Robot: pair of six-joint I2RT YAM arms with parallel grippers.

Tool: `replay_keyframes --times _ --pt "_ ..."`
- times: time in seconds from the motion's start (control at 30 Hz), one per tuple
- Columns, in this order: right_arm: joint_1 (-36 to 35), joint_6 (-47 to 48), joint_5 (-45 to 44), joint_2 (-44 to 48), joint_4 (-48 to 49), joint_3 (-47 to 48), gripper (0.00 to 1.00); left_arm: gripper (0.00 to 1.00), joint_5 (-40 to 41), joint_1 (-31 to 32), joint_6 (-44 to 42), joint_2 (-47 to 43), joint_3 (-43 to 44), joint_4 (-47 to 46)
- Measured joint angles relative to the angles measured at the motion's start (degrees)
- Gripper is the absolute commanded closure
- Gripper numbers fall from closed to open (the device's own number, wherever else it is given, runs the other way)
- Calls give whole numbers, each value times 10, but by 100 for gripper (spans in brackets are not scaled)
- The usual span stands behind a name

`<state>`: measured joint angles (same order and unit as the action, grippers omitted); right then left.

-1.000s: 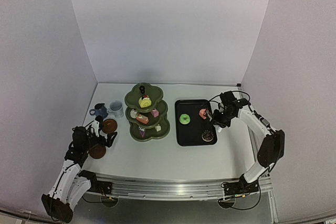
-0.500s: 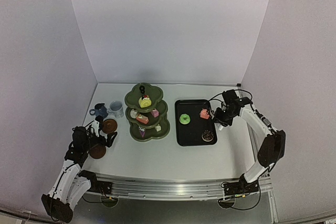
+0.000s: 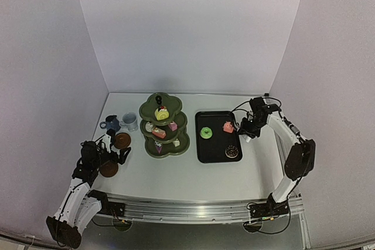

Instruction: Serve the afternoon tea

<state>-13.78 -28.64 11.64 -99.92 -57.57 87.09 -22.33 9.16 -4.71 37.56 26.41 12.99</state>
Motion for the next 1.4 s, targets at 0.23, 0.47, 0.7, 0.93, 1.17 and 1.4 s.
replay_keyframes --times 0.23,0.47,0.7,0.93,1.17,1.4 --pt "0 25 9 -29 -9 12 67 1 0 0 0 0 0 0" --pt "1 33 35 -33 -11 14 94 1 0 0 -4 0 0 0" --pt "2 39 56 -36 -12 14 100 1 0 0 -8 0 0 0" --pt "2 45 57 -37 -10 13 100 1 0 0 -12 0 0 0" --pt "-26 59 -31 -21 -13 29 100 1 0 0 -13 0 0 0" --pt "-119 106 -172 25 -11 84 100 1 0 0 -12 0 0 0"
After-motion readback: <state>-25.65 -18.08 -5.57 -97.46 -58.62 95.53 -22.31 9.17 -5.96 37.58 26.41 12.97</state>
